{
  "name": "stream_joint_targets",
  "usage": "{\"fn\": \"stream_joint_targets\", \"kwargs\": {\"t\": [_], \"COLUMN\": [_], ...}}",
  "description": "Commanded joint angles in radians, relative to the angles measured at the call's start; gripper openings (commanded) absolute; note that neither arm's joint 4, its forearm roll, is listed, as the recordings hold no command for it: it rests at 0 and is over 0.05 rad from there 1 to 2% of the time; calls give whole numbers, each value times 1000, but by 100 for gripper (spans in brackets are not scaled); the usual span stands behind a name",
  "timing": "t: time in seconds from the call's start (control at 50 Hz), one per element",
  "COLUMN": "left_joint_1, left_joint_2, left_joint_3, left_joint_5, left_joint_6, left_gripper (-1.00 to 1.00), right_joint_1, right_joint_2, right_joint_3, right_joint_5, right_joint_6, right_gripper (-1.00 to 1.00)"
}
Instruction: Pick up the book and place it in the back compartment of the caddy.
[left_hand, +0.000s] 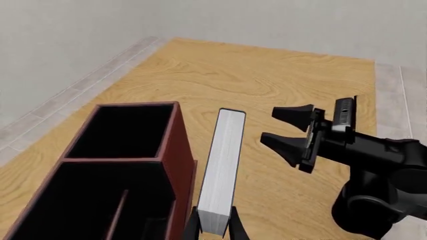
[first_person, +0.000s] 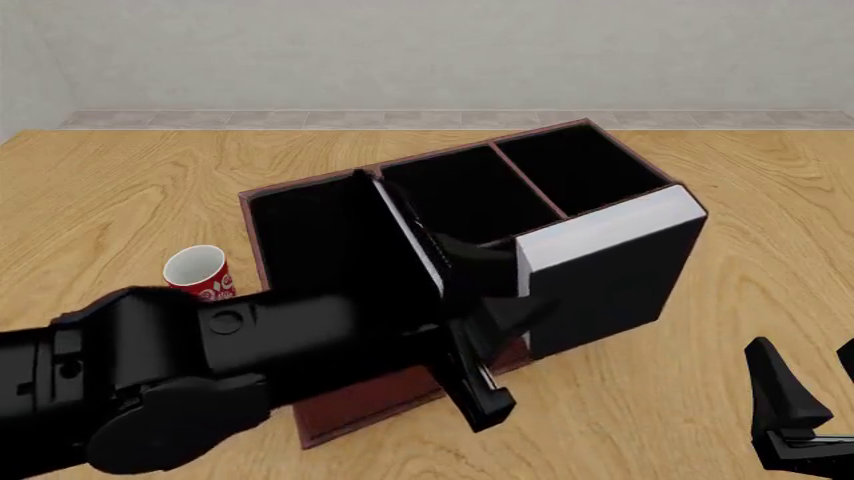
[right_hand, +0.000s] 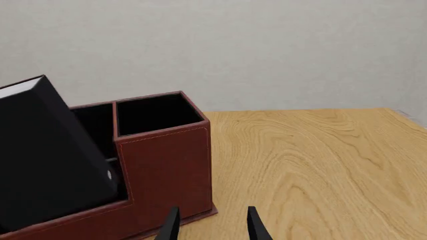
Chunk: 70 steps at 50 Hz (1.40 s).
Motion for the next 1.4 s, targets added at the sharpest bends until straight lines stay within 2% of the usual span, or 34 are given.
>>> {"fn": "stream_joint_targets", "kwargs": {"t": [0.02,0.4,0.58,0.6,0.62,0.66,0.78,0.84,1.12,1.4], "left_joint_1": [6,77,129,131,115,119,122,134,147,160], "left_joint_2": [-76,-233,-274,-275,-277,-280,-297,-299,-227,-153], "left_joint_3": [-6,6,1,2,16,16,39,65,27,55], "left_joint_5": [52,194,243,247,254,259,248,225,220,131], "left_joint_6": [20,35,62,63,95,89,76,102,112,116], "left_gripper": [-100,-100,-100,-100,-100,-100,-100,-100,-100,-100], "right_joint_1": [0,0,0,0,0,0,0,0,0,0], "right_joint_2": [0,0,0,0,0,0,0,0,0,0], "right_joint_3": [0,0,0,0,0,0,0,0,0,0], "right_joint_5": [0,0,0,0,0,0,0,0,0,0], "right_joint_6": [0,0,0,0,0,0,0,0,0,0], "right_gripper": [100,100,100,100,100,100,100,100,100,100]}}
